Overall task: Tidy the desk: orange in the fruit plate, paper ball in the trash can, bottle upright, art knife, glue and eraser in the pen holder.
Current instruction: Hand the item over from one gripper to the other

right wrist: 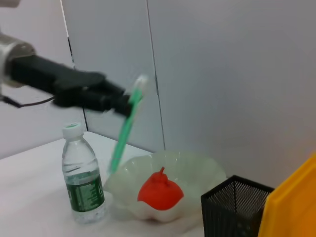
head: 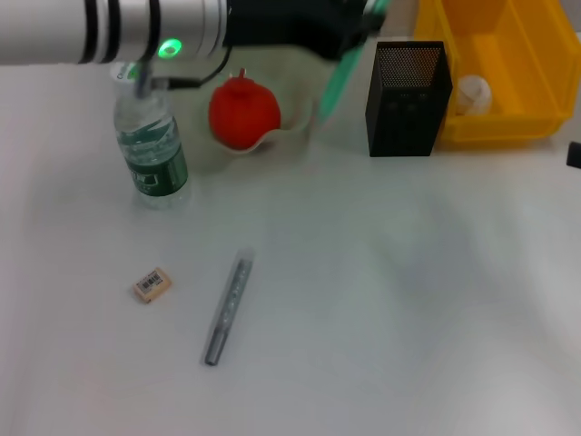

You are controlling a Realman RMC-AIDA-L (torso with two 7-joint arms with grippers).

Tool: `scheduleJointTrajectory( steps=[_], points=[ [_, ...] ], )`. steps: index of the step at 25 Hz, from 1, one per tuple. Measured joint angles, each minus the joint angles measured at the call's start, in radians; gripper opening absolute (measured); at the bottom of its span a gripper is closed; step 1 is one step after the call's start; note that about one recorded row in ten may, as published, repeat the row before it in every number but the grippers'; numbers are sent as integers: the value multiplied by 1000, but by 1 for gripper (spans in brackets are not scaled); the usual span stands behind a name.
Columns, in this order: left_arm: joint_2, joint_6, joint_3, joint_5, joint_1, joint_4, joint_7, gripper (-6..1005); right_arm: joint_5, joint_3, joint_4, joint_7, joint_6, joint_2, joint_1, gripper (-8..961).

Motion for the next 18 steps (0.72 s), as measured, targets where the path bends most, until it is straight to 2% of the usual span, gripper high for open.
scheduleJointTrajectory(
  steps=[3,4,5,7,8,9,10,11,14,18],
  points=[
    [0,0,0,0,0,0,0,192,-2,1,-2,0,-2,1,-10,789],
    [-2,-148,4,-173,-37,-132,146,193,-3,1,-2,0,-2,2,-15,789],
    [-5,-215,6,-332,-87,-260,273,193,-4,1,-2,0,-3,4,-20,789],
    [-5,-215,6,-332,-87,-260,273,193,-4,1,-1,0,-3,5,-22,789],
    [-7,-251,15,-472,-139,-377,380,194,-4,0,-1,0,-3,6,-24,788],
    [-7,-256,19,-490,-149,-396,395,194,-5,-1,1,-3,-3,6,-24,788],
    [-8,-277,40,-593,-191,-483,470,194,-8,-5,5,-5,-3,7,-25,788],
    [-8,-277,40,-593,-191,-483,470,194,-8,-5,5,-5,-3,7,-25,788],
    [-8,-309,80,-703,-237,-566,547,195,-10,-7,8,-6,-2,9,-24,788],
    [-8,-333,126,-807,-254,-607,593,196,8,0,16,-7,23,22,-11,788]
  ],
)
